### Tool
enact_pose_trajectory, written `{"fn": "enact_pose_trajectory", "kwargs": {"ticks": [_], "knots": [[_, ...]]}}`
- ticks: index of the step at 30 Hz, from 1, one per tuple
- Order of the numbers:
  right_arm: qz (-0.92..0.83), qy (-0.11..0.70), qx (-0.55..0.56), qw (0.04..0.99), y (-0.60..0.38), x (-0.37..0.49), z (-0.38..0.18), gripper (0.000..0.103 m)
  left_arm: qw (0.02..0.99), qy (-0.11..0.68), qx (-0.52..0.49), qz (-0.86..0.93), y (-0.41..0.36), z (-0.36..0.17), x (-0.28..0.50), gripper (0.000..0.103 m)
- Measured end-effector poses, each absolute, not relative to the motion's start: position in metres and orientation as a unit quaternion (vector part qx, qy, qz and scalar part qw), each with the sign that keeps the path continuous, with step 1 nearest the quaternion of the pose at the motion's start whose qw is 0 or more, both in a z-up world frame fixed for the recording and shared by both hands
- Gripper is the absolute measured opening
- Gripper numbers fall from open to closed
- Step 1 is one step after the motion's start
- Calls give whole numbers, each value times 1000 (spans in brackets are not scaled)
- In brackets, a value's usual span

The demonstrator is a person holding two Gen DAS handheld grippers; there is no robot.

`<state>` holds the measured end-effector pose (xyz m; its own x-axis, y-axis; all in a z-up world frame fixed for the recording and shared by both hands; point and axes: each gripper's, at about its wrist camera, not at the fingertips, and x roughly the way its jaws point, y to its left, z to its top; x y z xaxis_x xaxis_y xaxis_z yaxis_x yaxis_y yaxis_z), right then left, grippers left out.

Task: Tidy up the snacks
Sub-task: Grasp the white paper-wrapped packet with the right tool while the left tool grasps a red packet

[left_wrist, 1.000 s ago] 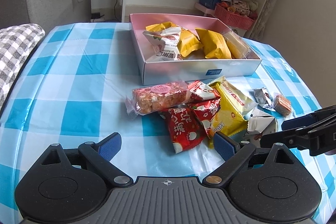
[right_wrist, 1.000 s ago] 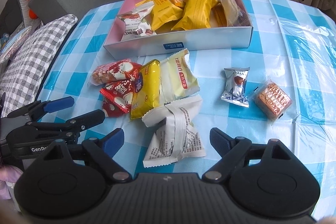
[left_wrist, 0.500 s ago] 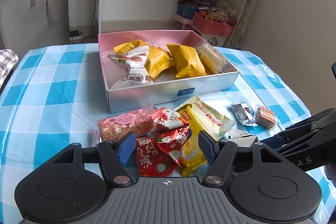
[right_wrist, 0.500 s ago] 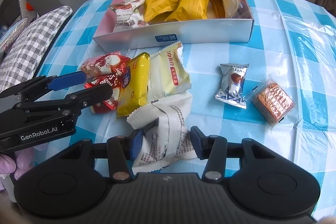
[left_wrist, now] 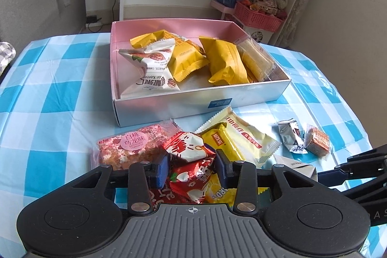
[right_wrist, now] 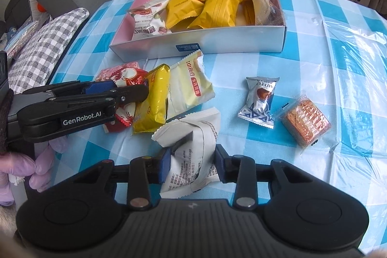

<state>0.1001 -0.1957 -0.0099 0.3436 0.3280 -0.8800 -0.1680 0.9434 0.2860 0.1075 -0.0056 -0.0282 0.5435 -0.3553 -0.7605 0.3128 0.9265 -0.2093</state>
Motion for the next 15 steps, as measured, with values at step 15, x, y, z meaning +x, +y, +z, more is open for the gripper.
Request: {"fn": "enact_pose_trajectory", "kwargs": {"ticks": [15], "knots": [[165,566,51,806,-191,97,-14,37,850,500,-80,-147,10,-33,115,28]]}}
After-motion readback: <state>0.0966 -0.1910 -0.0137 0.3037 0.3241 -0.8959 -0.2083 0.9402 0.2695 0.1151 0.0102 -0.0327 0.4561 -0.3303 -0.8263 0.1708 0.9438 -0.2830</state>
